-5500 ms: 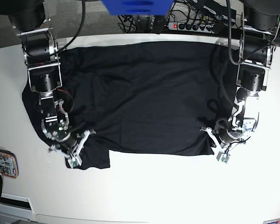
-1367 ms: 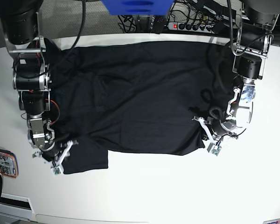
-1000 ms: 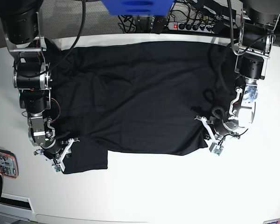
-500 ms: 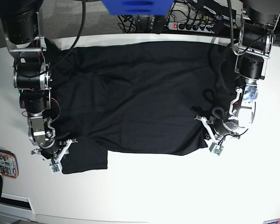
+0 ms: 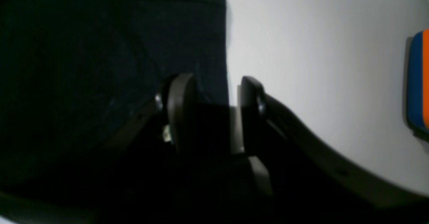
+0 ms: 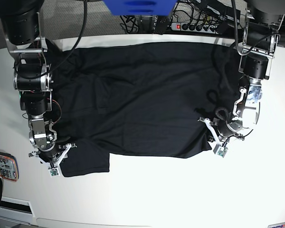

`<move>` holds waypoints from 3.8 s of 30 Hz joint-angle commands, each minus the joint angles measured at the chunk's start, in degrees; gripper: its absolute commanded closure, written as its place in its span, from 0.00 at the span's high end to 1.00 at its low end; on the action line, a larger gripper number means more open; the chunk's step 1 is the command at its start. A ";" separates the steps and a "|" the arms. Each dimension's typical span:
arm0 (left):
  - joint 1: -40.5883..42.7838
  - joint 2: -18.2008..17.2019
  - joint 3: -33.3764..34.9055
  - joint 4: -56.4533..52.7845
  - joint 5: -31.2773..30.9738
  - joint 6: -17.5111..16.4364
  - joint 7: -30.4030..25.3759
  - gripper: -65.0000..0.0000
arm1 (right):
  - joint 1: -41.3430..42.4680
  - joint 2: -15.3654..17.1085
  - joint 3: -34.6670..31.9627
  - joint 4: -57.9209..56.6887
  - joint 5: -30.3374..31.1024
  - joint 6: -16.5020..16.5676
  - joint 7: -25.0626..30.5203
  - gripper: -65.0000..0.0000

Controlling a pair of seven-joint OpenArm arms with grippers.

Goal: Fold the T-shirt properly

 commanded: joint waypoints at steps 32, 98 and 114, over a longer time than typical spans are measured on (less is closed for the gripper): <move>-0.74 -0.69 -0.21 0.70 0.32 -0.01 0.66 0.00 | 1.81 -1.11 -0.36 1.13 0.21 6.56 -1.79 0.33; 13.15 0.46 -15.68 18.45 0.59 -0.01 0.75 0.00 | -22.80 -3.30 7.64 46.67 0.30 6.56 -11.63 0.00; 18.87 0.72 -21.13 23.73 0.59 -0.01 0.75 0.00 | -25.70 -3.30 13.18 55.46 0.21 6.56 -13.83 0.00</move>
